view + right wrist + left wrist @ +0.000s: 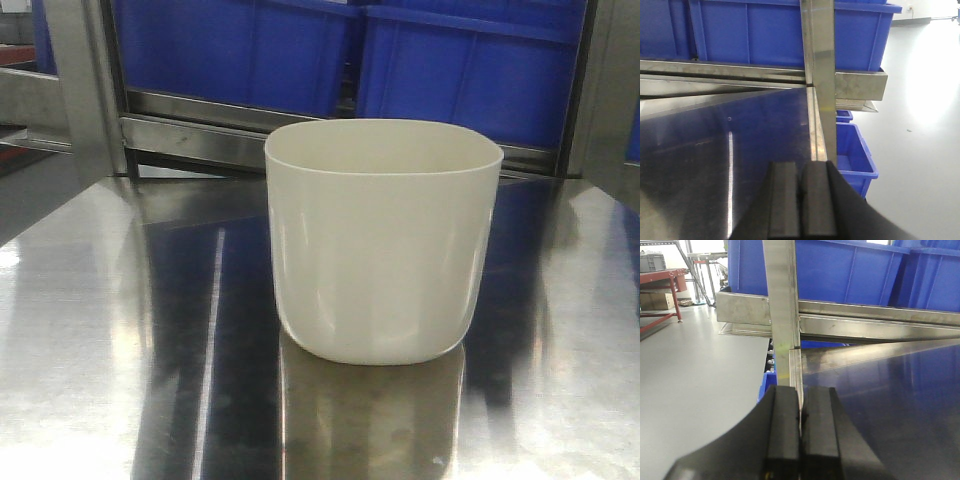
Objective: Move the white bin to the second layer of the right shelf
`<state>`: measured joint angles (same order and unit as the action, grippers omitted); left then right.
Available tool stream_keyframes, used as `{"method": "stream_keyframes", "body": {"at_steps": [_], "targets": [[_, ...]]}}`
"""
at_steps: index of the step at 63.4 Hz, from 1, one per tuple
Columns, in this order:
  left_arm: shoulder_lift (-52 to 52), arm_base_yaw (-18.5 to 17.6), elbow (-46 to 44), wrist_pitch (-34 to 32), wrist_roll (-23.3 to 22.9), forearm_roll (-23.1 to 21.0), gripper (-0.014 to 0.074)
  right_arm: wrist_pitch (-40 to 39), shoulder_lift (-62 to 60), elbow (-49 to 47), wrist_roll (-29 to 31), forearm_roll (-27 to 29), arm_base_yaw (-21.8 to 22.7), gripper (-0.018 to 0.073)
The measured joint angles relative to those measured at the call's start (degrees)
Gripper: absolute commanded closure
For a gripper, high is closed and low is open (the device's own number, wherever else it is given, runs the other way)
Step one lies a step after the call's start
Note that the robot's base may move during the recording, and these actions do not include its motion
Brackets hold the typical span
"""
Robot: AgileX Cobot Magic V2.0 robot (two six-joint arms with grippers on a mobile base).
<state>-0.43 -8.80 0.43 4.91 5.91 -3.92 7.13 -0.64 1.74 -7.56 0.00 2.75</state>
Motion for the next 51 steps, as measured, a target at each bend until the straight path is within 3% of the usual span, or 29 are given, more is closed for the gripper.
{"method": "stream_keyframes", "body": {"at_steps": [51], "targets": [[0.0,0.0,0.0,0.0,0.0,0.0,0.0512,0.0,0.0,0.0,0.0,0.0,0.0,0.0504]]}}
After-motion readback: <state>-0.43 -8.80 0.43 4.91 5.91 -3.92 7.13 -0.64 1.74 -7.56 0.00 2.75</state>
